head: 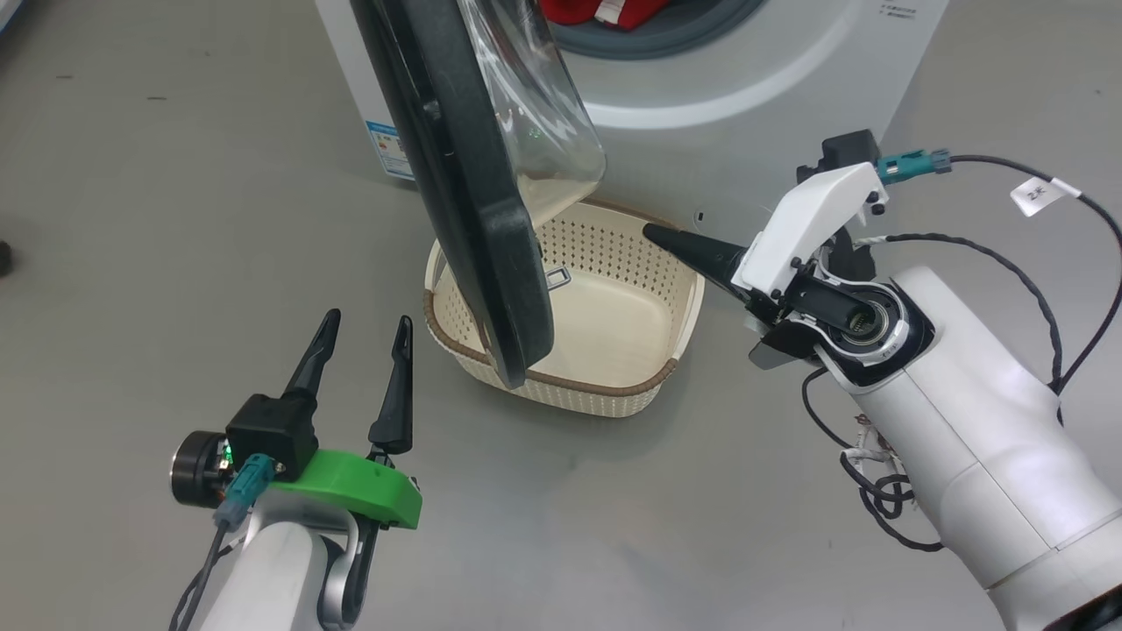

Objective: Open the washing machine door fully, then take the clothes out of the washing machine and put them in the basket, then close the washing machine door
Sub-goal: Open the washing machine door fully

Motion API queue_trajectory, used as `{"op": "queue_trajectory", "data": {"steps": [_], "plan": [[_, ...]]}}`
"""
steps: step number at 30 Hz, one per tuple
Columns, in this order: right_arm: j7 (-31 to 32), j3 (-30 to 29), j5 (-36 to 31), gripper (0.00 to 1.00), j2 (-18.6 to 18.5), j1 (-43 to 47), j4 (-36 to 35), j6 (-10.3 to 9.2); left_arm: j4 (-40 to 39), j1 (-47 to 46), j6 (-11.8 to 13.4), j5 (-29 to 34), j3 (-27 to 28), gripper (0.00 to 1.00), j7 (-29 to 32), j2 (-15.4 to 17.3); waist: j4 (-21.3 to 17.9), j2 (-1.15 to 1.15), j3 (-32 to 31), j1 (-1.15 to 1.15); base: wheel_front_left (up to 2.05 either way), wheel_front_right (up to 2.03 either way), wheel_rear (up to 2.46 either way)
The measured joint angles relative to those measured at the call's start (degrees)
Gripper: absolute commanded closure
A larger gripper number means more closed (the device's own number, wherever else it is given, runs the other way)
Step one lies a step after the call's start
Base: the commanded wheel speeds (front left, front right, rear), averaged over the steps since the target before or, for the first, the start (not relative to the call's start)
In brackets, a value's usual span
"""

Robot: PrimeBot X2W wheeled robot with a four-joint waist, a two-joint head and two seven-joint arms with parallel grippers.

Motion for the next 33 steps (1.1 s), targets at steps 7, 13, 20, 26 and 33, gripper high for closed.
{"op": "queue_trajectory", "data": {"steps": [7,13,20,26,33], "plan": [[-8.9,2.8,-12.5,1.0,-5.9,1.3,-2.4,3.43,0.2,1.4,0.0,1.0,1.9,0.0,0.0,0.1,-3.0,0.0,-1.9,0.0,0.0,0.0,0.0],[-17.1,4.6,-21.1,1.0,-9.7,5.4,-4.4,3.49,0.2,2.5,0.0,1.5,3.0,0.0,0.0,0.6,-5.7,0.0,-3.3,0.0,0.0,0.0,0.0],[-28.9,5.7,-31.7,1.0,-14.8,9.5,-6.8,3.89,0.3,2.8,0.0,1.9,4.1,0.0,0.0,0.6,-8.0,0.0,-4.7,0.0,0.0,0.0,0.0],[-38.0,4.2,-34.7,1.0,-16.1,16.0,-7.6,2.16,0.6,3.7,0.0,1.9,4.9,0.0,0.0,0.6,-8.8,0.0,-6.3,0.0,0.0,0.0,0.0],[-43.7,3.3,-37.2,1.0,-16.4,22.3,-8.9,-1.15,0.6,4.7,-0.1,2.2,5.8,0.0,0.0,0.6,-9.2,0.0,-7.5,0.0,0.0,0.0,0.0]]}}
